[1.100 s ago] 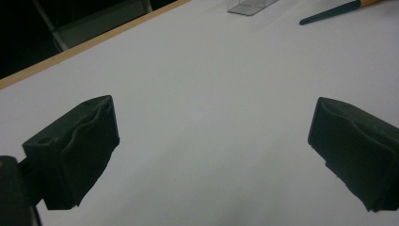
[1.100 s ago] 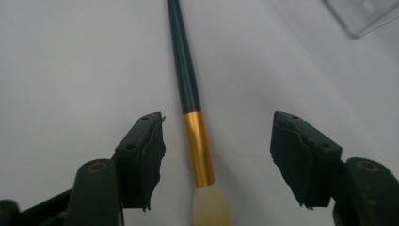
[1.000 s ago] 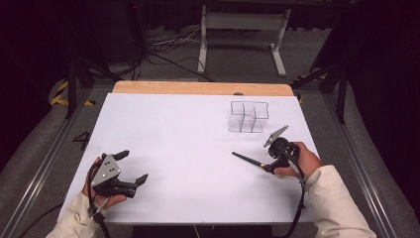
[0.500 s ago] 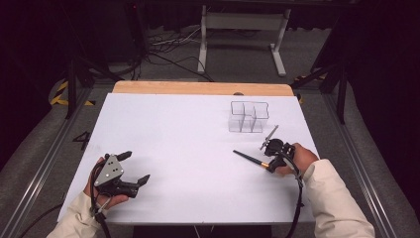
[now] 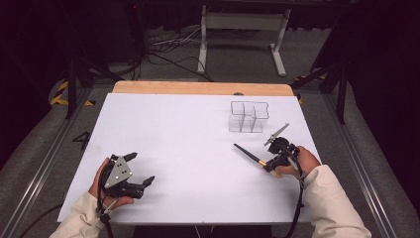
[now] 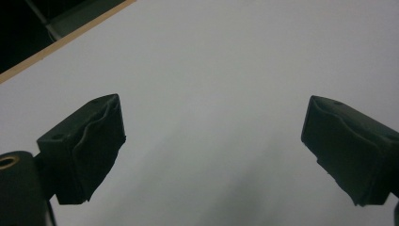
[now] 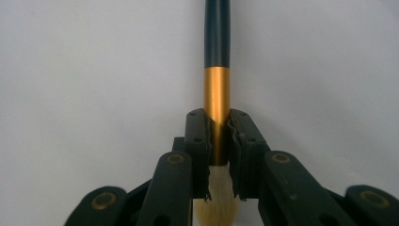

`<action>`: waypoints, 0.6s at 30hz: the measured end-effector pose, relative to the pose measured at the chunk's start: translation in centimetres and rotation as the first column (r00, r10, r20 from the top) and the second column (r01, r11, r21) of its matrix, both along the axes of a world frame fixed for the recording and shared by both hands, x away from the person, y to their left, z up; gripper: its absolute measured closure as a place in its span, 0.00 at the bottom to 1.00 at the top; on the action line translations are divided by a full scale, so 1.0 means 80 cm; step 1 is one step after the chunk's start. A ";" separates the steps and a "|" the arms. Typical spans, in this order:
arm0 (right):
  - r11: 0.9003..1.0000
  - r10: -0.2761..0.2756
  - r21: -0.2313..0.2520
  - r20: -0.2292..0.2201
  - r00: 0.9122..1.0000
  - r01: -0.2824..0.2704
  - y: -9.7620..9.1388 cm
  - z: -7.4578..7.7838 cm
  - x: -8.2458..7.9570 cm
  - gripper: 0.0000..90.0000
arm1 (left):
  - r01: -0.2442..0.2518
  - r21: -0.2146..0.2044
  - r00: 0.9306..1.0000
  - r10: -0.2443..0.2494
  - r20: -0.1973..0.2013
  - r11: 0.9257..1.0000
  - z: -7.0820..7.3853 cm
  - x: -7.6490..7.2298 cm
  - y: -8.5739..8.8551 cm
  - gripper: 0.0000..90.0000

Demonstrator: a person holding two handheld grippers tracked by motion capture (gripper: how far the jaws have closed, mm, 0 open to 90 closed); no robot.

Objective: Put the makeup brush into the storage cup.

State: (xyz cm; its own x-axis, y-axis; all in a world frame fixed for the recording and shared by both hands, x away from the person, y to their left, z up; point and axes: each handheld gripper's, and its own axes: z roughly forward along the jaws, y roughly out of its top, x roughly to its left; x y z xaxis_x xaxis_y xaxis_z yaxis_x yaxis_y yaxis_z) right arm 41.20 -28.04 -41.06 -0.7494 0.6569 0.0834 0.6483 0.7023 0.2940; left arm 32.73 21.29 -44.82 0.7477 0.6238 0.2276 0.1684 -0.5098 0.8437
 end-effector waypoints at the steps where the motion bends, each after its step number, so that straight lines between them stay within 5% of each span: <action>1: 1.000 -0.003 0.019 0.003 1.000 0.002 -0.001 0.001 -0.001 0.88 | 0.007 0.018 1.000 -0.008 0.008 1.000 0.000 0.000 -0.003 0.08; 7: 0.991 -0.035 0.127 0.013 0.999 0.033 -0.005 0.008 -0.010 0.88 | 0.018 0.111 0.998 -0.025 0.061 0.994 0.000 0.000 -0.024 0.08; 8: 0.983 -0.036 0.180 0.022 0.999 0.032 0.002 0.014 -0.015 0.88 | 0.036 0.142 0.996 -0.047 0.073 0.989 0.000 0.001 -0.033 0.08; 11: 0.974 -0.001 0.225 0.033 0.999 -0.006 0.026 0.023 -0.020 0.88 | 0.050 0.173 0.992 -0.069 0.105 0.984 0.000 0.002 -0.047 0.09; 17: 0.963 0.058 0.261 0.038 0.998 -0.065 0.076 0.029 -0.024 0.88 | 0.044 0.287 0.968 -0.111 0.223 0.957 -0.001 -0.002 -0.093 0.17; 18: 0.960 0.073 0.267 0.033 0.997 -0.080 0.093 0.027 -0.024 0.88 | 0.067 0.316 0.959 -0.148 0.242 0.946 -0.003 0.000 -0.105 0.17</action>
State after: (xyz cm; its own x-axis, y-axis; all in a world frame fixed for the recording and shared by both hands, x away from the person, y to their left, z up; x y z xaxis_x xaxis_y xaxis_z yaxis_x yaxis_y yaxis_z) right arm 39.29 -20.57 -38.86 -0.8003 0.5534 0.2309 0.5867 0.6432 0.4921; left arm 32.76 12.89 -45.02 0.6960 0.4142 0.5865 -0.1049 -0.7495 0.6537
